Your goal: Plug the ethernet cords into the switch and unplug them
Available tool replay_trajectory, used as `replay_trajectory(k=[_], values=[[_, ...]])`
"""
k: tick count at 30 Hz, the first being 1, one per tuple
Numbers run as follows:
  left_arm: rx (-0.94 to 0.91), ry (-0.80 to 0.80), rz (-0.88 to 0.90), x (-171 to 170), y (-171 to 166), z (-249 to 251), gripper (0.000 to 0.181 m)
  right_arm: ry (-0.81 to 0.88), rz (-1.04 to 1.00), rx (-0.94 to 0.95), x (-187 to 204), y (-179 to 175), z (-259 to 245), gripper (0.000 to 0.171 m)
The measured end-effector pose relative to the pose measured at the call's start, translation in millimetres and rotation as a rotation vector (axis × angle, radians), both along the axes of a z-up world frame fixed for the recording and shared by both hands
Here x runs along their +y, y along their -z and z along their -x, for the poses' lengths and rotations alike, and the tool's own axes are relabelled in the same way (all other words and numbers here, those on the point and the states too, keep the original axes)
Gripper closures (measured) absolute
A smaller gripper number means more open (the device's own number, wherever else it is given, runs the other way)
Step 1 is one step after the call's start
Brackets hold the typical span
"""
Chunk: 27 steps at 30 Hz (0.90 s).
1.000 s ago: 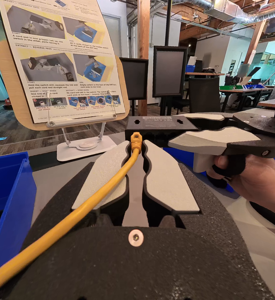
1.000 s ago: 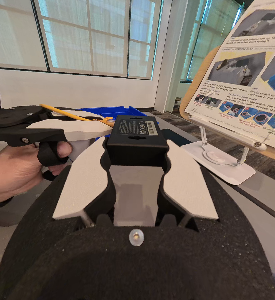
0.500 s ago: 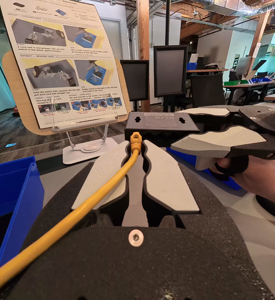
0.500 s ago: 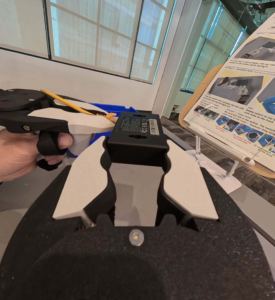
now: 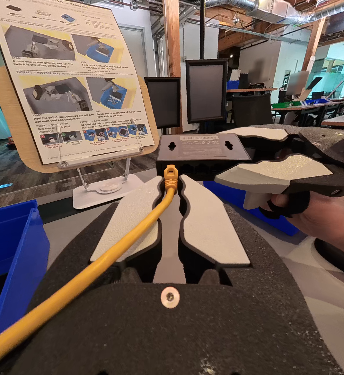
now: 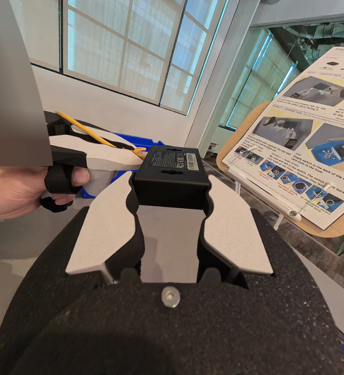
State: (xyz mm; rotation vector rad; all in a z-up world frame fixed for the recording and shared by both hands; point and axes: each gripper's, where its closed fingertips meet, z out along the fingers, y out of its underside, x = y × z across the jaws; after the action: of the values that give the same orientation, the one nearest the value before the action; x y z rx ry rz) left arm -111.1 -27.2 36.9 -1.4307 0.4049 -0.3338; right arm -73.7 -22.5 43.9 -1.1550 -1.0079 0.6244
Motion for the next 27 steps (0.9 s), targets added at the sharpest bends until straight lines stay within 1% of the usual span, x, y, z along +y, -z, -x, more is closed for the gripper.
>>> replay_trajectory(k=[5,7,10,15,19,23,27], values=[[0.008,0.0,0.0,-1.5,0.6,-0.4,0.169,-0.055,0.018,-0.008,-2.5,6.0,1.2,0.107],[0.009,-0.007,0.0,-1.5,0.3,0.8,0.169,-0.076,0.022,-0.012,-4.9,7.1,3.6,0.101],[0.003,-0.003,-0.001,-2.2,-0.3,0.5,0.169,-0.077,0.037,0.014,-4.1,3.4,2.8,0.107],[0.015,-0.006,-0.012,-4.3,-1.5,-1.0,0.169,-0.167,0.096,0.067,-10.7,-0.1,2.8,0.101],[0.016,-0.003,-0.008,-4.5,-0.3,-2.8,0.169,-0.146,0.082,0.073,-8.1,-0.7,1.6,0.102],[0.017,-0.007,-0.012,-5.1,-1.0,-2.5,0.169,-0.118,0.06,0.065,-7.4,0.5,3.3,0.095],[-0.008,0.009,-0.011,-6.3,-1.8,-0.5,0.169,-0.231,0.136,0.098,-16.5,-1.0,4.9,0.094]])
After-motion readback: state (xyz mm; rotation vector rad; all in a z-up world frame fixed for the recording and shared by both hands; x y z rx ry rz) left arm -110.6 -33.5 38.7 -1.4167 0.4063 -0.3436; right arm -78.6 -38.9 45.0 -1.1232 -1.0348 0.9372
